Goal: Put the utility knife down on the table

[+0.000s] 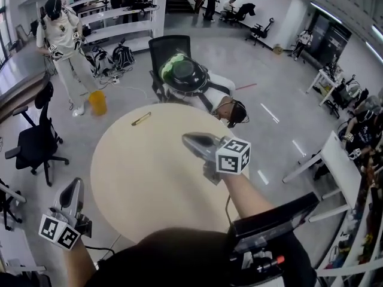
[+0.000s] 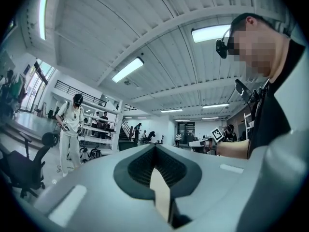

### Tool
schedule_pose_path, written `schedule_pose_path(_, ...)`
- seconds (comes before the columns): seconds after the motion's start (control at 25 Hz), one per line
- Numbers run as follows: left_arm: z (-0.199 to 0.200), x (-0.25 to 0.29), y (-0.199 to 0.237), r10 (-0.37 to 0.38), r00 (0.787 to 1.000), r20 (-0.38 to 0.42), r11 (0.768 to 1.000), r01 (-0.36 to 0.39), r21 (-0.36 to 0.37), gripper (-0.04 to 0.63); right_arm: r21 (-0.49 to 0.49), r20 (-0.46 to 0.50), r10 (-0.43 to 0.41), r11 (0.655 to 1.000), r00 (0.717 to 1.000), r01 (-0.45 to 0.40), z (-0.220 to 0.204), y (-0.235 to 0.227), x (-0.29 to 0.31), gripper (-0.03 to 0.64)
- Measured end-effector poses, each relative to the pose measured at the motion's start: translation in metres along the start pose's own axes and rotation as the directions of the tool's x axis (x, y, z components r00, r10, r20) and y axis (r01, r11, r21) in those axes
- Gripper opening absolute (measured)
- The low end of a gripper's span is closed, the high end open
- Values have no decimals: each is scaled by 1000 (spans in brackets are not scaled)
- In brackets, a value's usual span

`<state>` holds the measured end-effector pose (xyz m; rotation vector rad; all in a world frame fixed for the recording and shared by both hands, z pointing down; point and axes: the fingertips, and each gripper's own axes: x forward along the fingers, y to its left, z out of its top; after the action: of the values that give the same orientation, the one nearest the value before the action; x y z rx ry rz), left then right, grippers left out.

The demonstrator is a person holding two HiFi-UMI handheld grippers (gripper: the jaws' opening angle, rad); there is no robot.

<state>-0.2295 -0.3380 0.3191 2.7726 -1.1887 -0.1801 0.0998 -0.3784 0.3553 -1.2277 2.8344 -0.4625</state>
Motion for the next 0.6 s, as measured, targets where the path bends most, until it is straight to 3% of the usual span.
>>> schedule_pose_path(0.4, 13, -46, -4, -68, 998, 16, 998, 68, 1, -4, 22, 32, -46, 999, 998, 46, -3, 51, -24, 15)
schedule_pose_path(0.6, 15, -45, -23, -95, 995, 16, 995, 95, -7, -3, 12, 67, -60, 998, 996, 60, 3, 60, -60, 15)
